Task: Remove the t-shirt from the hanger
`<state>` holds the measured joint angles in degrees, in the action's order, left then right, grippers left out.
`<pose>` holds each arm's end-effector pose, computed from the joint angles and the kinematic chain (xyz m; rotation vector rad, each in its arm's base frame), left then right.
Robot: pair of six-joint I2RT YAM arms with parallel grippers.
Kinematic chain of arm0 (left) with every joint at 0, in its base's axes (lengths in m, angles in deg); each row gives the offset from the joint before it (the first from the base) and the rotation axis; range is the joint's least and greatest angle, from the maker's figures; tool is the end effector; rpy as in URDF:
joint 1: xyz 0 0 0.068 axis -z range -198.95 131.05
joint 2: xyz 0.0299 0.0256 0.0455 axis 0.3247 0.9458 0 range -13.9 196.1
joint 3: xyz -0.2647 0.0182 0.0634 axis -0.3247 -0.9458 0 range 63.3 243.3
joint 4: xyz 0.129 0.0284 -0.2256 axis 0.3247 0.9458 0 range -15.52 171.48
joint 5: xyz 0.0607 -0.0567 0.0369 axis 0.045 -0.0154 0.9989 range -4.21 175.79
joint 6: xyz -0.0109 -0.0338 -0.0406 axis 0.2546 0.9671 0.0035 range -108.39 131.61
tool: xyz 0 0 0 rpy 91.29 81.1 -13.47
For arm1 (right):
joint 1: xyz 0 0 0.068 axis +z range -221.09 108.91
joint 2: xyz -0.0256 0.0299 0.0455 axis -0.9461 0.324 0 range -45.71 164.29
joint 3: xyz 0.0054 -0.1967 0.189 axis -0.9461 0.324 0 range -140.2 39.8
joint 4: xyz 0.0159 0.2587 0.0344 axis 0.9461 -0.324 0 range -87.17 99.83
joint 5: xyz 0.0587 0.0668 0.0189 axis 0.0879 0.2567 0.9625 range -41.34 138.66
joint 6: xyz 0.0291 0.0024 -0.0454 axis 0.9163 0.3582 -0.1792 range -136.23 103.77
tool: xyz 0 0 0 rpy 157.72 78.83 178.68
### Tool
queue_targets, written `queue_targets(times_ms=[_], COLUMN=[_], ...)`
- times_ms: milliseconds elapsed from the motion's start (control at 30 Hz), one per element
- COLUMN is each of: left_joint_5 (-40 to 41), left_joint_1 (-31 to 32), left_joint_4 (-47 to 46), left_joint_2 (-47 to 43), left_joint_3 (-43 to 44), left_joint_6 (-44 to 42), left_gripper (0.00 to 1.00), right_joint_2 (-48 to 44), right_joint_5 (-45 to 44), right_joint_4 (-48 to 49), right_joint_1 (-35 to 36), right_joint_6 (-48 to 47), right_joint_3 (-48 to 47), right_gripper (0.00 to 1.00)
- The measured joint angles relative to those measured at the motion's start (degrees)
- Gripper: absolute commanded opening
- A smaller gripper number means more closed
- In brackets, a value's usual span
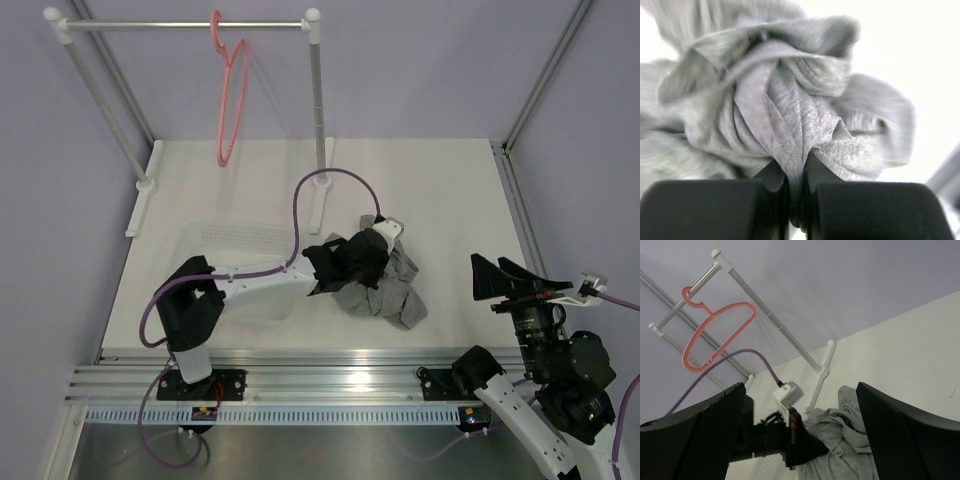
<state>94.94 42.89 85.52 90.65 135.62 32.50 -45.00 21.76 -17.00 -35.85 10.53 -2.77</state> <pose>0.1961 -0.3543 0.2143 0.7543 2.2547 -0.5355 0.0099 -0.0128 0.3524 0.3084 1.3277 0.6071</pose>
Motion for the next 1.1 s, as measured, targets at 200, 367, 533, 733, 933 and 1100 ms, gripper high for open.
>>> queue_targets(times_ms=[200, 367, 533, 733, 933, 1100], left_joint_5=[6.67, 20.35, 35.06, 42.77, 50.8, 49.75], left_joint_1=[1.86, 1.01, -0.09, -5.29, -7.02, -12.72], left_joint_4=[6.43, 10.56, 14.21, 16.68, 16.28, 15.98], left_joint_2=[-12.11, -21.35, -30.99, -46.4, -57.02, -59.84], left_joint_3=[11.54, 18.53, 17.92, 8.22, 0.76, -8.15], left_joint_6=[-4.22, -8.28, -11.89, -13.97, -13.81, -10.69], left_gripper=[0.0, 0.0, 0.0, 0.0, 0.0, 0.0], right_joint_2=[0.0, 0.0, 0.0, 0.15, 0.72, 0.72], right_joint_5=[0.02, 0.07, 0.13, 0.57, 0.59, 0.59], right_joint_4=[0.02, 0.07, 0.24, 0.68, 0.81, 0.83], right_joint_1=[0.02, 0.02, 0.02, 0.02, 0.02, 0.02], right_joint_6=[-0.02, -0.02, -0.04, -0.04, -0.02, -0.04], right_joint_3=[0.28, 0.28, 0.28, 0.5, 0.55, 0.61], right_gripper=[1.0, 1.0, 1.0, 0.99, 0.99, 0.99])
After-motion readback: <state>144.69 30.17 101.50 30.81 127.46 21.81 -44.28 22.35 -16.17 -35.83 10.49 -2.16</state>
